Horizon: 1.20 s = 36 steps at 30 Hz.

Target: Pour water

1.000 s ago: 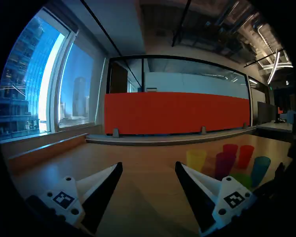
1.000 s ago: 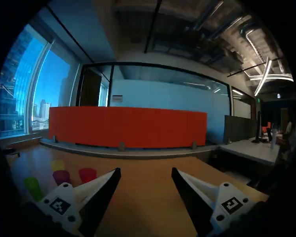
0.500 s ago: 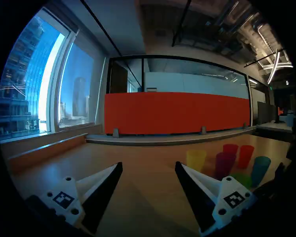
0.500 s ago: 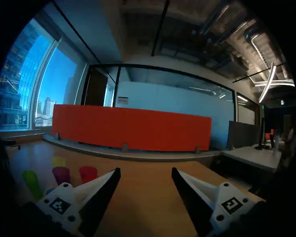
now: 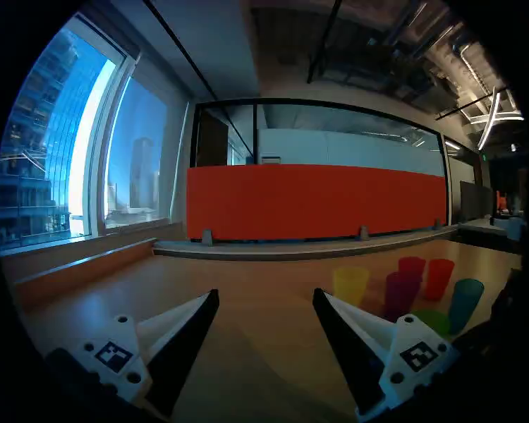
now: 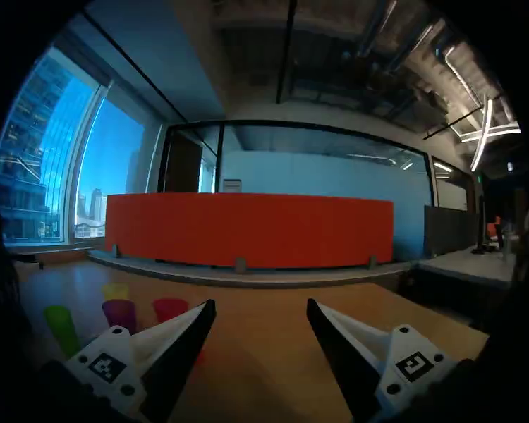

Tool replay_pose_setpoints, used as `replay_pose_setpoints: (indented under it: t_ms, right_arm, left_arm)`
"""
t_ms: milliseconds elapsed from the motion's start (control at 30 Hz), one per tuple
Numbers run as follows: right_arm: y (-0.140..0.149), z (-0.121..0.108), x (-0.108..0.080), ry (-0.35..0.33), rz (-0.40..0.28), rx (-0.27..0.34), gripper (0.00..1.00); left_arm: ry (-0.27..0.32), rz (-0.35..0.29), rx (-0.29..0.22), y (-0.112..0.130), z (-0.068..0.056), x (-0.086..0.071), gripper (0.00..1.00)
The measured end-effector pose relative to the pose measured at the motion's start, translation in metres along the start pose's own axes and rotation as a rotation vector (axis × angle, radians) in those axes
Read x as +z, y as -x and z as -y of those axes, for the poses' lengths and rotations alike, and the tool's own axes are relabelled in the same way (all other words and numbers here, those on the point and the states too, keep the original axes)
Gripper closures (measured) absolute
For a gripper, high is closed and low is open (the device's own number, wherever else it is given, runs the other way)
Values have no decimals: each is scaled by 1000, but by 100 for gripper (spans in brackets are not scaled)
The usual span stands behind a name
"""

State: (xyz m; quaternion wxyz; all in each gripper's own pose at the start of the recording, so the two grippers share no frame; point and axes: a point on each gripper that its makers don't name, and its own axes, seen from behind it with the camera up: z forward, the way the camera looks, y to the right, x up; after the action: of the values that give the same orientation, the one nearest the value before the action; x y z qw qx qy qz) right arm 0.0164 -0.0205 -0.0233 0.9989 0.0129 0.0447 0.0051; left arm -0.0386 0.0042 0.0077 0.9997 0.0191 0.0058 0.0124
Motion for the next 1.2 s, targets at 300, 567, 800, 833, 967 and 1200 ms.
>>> replay_pose_setpoints:
  t_ms: [300, 567, 800, 833, 967, 1200]
  right_arm:
    - [20, -3, 6, 3, 17, 20, 0]
    - [26, -4, 10, -4, 25, 30, 0]
    - [33, -9, 11, 3, 35, 35, 0]
    - [34, -10, 11, 5, 37, 38, 0]
    - [37, -13, 11, 11, 44, 49, 0]
    - [39, -15, 13, 13, 52, 45, 0]
  left_arm:
    - [0, 0, 0, 0, 1, 0, 1]
    - [0, 0, 0, 0, 1, 0, 1]
    - [0, 0, 0, 0, 1, 1, 1]
    - [0, 0, 0, 0, 1, 1, 1]
    - [0, 0, 0, 0, 1, 0, 1]
    - [0, 0, 0, 0, 1, 0, 1]
